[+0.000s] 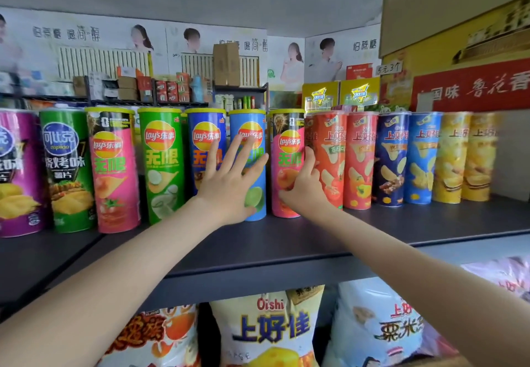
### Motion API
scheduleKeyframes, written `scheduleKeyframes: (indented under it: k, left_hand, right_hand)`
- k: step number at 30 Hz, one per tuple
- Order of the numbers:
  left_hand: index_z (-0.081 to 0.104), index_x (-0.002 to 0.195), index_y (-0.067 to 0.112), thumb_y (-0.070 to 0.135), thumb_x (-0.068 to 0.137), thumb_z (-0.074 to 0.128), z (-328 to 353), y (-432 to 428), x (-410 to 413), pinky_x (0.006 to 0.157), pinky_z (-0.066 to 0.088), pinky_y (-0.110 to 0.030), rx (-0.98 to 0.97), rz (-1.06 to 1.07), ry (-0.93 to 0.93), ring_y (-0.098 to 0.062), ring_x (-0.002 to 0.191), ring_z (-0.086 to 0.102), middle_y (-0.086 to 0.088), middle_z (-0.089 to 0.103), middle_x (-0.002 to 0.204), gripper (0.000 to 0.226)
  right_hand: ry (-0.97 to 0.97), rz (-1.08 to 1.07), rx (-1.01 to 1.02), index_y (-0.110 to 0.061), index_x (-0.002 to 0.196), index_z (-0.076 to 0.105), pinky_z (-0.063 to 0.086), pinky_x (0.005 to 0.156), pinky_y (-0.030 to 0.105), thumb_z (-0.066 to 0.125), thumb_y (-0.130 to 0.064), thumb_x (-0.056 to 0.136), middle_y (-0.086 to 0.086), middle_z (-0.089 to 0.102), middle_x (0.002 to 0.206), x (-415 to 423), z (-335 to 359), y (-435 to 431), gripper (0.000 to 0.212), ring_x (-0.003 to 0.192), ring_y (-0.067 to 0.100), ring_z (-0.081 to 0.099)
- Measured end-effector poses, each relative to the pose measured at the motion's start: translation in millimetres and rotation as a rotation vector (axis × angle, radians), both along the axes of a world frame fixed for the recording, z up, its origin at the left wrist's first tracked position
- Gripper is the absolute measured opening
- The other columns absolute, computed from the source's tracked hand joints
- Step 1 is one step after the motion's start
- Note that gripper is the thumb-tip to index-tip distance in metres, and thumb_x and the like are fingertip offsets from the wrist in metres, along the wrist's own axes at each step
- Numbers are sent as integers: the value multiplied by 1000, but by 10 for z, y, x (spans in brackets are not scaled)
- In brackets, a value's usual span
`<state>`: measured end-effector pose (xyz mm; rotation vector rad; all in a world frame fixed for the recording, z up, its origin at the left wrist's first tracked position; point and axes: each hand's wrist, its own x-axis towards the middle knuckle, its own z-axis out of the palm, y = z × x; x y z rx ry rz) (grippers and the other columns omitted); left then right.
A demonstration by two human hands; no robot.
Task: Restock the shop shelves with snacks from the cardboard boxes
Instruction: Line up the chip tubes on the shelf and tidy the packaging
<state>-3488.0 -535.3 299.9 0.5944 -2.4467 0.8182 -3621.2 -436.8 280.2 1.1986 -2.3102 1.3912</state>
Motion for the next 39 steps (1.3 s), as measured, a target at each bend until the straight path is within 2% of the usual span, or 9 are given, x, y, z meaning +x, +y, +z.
scheduleKeyframes:
  k: [4,6,9,14,23,28,31,34,39]
  left_hand:
    - [17,153,31,52,91,51,10,216,287,112,-14,-58,141,-147,190,-26,149,-9,-6,0,162,73]
    - [38,146,23,47,90,54,-91,346,497,114,8,-59,188,-258,375,-32,144,23,-11,32,153,63]
    - [57,129,12,45,85,49,-318,436,799,95,44,-46,218,-355,500,-36,110,57,-13,58,127,56]
    - [59,124,13,38,87,47,-637,564,1312,88,43,-25,370,-400,612,-16,109,54,-1,57,123,46]
    - [58,122,4,19,89,54,-1727,631,2066,102,38,-19,453,-447,767,-19,114,54,-7,54,117,36]
    - [49,128,13,26,88,50,-2286,546,2084,100,34,-12,624,-404,718,-22,113,53,-8,50,119,41]
    - [49,130,14,19,87,51,-2437,633,1908,101,32,-14,680,-444,643,-25,115,52,-10,52,119,43]
    - [51,133,11,17,86,53,-2524,782,1685,101,34,-22,711,-496,616,-23,117,48,-12,54,121,47]
    - [50,136,11,12,86,61,-2652,1144,1291,94,28,-14,812,-568,549,-15,111,45,-12,53,121,51]
  right_hand:
    - [213,-73,-5,-12,152,12,31,104,47,60,-22,89,22,38,137,174,77,197,80,128,42,36]
    - [305,-34,-50,-8,148,26,30,102,38,58,-22,91,20,41,134,341,69,323,66,125,38,39]
    - [398,75,-148,-1,134,45,24,85,18,61,-14,89,17,50,124,704,-53,405,50,115,33,46]
    - [436,202,-290,2,117,58,34,82,24,61,-12,86,18,59,106,1303,-345,300,34,99,36,56]
    - [423,306,-432,-4,114,59,34,90,11,50,-14,91,3,57,102,2186,-1250,386,26,98,16,52]
    - [270,153,-412,-10,119,56,41,89,33,50,-22,90,-7,47,106,2249,-2032,458,32,100,13,48]
    - [213,38,-393,-13,122,52,36,94,31,49,-23,89,-5,46,110,2134,-2261,601,35,106,6,41]
    - [160,-38,-351,-6,125,52,36,98,33,50,-22,89,-3,45,115,1941,-2369,791,39,112,16,43]
    - [110,-148,-259,-3,125,50,33,92,20,53,-17,90,-1,45,111,1538,-2522,1225,38,110,19,44]
